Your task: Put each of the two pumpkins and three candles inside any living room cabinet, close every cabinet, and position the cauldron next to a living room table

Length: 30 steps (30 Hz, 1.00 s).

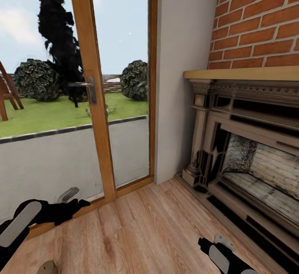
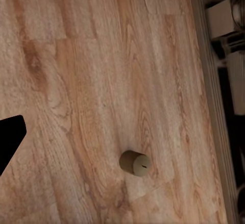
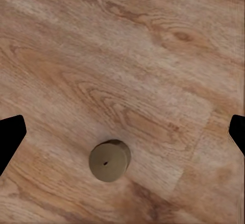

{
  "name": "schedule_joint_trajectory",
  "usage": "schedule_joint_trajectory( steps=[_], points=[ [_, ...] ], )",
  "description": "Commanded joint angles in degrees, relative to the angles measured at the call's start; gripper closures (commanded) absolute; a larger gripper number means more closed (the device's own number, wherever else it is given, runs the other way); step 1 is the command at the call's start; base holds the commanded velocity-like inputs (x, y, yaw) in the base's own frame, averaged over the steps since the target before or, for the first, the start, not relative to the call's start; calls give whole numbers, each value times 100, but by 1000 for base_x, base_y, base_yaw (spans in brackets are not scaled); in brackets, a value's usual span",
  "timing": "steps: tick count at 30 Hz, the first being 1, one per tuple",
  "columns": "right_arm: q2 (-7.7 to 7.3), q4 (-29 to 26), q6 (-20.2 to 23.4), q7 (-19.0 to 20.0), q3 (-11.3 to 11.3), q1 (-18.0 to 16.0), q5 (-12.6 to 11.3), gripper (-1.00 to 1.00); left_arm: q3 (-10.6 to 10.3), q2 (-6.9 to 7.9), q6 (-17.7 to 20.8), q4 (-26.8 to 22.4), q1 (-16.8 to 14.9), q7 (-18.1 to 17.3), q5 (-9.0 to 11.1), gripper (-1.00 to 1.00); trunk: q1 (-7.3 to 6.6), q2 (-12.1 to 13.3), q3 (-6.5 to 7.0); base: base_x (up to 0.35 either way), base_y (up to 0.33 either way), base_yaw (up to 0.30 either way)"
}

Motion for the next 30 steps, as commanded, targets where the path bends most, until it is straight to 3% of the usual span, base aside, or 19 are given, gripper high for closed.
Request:
schedule_joint_trajectory(
  steps=[1, 3, 6, 9, 12, 18, 19, 25, 30],
  points=[
    [0, -5, 38, -52, 141, -1, -31, -100, -13, 6, 4, -64, -5, 61, 60, -100, 1, -3, -6, 54, 0, 0],
    [39, 40, 55, -77, 315, -4, -47, -100, -17, 7, 26, -251, -5, 79, 61, -100, 1, -3, -6, 29, 0, 0],
    [236, 335, 77, -94, 432, -6, -45, -100, -24, 8, 48, -532, -5, 105, 64, -100, 1, -3, -6, 10, 0, 0],
    [562, 705, 77, -93, 475, -11, -29, -100, -27, 8, 61, -700, -5, 130, 69, -100, 1, -3, -6, 3, 0, 0],
    [748, 820, 69, -93, 488, -14, -22, -100, -22, 15, 72, -749, -5, 137, 71, -100, 1, -3, -6, 0, 0, 0],
    [803, 841, 35, -83, 498, -16, -19, -100, 30, 46, 478, -768, -5, 88, 177, -100, 1, -3, -6, 0, 0, 0],
    [804, 841, 32, -77, 499, -16, -18, -100, 41, 59, 546, -768, -5, 78, 246, -100, 1, -3, -6, 0, 0, 0],
    [807, 846, -130, -41, 696, -16, -18, -100, 84, 204, 684, -731, 3, 46, 1296, -100, 132, -244, -114, 0, 0, 0],
    [807, 850, -354, -32, 780, -16, -18, -100, 88, 401, 700, -696, 4, 30, 1870, -100, 242, -445, -204, 0, 0, 0]
  ],
)
